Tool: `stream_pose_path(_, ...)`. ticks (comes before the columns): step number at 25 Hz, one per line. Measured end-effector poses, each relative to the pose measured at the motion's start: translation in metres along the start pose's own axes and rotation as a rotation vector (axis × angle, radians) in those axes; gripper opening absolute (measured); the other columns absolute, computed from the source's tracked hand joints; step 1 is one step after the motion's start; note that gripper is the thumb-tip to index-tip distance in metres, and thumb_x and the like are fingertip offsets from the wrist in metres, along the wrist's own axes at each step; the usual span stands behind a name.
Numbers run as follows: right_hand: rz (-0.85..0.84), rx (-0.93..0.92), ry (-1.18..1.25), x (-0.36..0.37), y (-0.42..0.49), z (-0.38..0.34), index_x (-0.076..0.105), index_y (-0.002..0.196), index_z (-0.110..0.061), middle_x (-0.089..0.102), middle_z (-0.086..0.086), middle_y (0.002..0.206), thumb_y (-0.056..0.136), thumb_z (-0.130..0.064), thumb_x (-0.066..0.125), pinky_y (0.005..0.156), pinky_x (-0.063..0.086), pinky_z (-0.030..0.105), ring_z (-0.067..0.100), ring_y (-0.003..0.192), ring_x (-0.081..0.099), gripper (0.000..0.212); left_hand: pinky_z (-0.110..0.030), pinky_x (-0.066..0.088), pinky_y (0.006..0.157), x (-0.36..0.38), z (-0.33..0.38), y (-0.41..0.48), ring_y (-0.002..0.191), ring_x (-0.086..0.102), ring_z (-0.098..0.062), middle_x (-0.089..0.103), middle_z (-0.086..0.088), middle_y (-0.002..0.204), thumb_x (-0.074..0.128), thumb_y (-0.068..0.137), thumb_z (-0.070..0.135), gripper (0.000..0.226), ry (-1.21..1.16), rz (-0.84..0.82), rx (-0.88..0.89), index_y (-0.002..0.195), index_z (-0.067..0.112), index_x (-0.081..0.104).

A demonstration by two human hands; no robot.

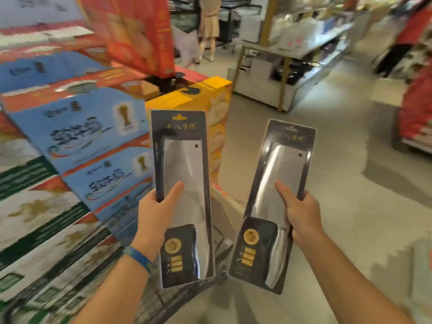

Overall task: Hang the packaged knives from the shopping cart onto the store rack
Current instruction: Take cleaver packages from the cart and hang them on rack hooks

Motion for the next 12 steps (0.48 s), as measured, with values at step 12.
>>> stream_pose_path(12,0.518,-0.064,-0.063,-0.367,0.053,-0.003,0.065,0.073,-0.028,0.072,-0.025,0.072,0.083,-0.06,0.073,0.063,0.051,0.023,-0.007,0.069,0.067,0.035,-0.06,0.059,0.071,0.383,0.005,-0.106,0.077,0.071,-0.038,0.072,-0.019,0.085,0.059,0.042,0.097,0.093,0.221,-0.43,-0.029,0.088,0.017,0.066)
Point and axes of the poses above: each hand's wrist, its own y-axis towards the middle knuckle, its own x-axis out of the palm, z = x × y, the point moved 8 cm from there along y, towards the middle knuckle
